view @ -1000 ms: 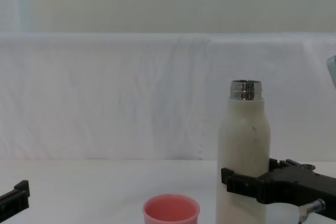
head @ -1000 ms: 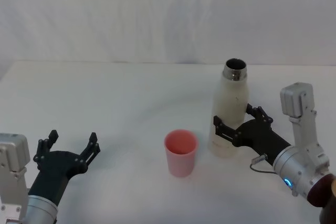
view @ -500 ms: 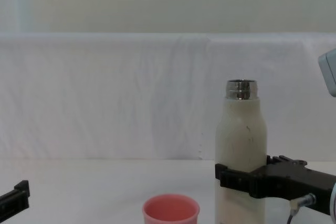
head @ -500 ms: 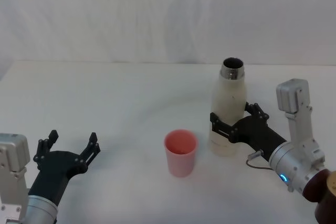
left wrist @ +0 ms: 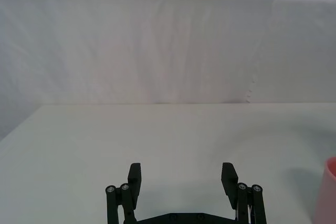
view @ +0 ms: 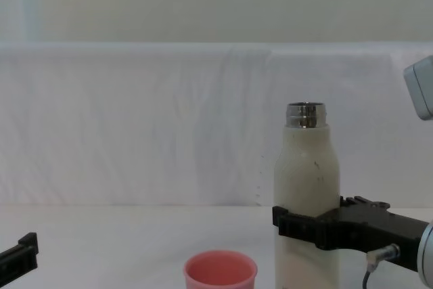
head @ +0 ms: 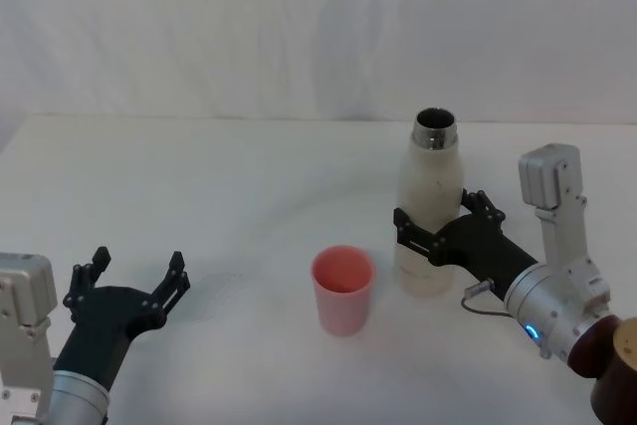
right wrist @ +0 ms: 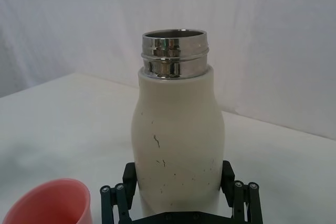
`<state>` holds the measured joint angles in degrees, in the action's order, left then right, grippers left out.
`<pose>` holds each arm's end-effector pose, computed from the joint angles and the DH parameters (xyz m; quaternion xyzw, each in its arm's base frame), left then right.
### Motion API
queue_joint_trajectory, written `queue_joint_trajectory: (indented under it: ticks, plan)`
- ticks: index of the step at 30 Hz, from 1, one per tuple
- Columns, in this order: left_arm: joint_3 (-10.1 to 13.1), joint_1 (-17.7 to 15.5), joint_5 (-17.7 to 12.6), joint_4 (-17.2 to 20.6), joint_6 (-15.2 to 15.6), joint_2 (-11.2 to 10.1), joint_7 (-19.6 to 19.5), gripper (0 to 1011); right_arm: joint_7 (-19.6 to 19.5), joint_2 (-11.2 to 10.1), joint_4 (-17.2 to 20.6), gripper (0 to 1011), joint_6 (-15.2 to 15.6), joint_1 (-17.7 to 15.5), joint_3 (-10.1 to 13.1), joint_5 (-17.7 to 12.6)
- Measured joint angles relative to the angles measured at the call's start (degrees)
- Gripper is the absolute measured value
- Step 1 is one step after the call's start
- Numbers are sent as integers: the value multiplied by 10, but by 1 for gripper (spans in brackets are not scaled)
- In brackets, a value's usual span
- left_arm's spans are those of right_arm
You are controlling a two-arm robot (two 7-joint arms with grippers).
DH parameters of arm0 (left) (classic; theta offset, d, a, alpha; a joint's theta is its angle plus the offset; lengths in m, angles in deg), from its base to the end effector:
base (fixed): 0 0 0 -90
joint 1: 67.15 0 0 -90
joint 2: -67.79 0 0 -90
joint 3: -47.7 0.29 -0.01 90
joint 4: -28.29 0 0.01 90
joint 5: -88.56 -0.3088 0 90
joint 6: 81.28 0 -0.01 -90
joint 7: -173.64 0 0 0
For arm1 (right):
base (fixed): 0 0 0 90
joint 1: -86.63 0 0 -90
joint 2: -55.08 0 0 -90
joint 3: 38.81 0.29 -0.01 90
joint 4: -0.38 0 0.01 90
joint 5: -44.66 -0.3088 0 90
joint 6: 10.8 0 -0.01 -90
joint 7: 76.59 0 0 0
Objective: Grasp the thermos with one hand and pour water into the cup lid.
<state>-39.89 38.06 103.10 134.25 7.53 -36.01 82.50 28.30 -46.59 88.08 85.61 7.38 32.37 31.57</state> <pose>0.2530 0.0375 -0.2852 -0.0175 0.0064 0.6616 0.7496 0.3663 0.0404 -0.2652 -0.0217 0.0047 -0.4791 0.8775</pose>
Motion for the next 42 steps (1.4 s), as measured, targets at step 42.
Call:
queue_joint_trajectory:
  ticks: [42]
  plan:
    - [0,0,0,0,0,0,0,1001,-7,-4,15,952,-2,-8,5,5]
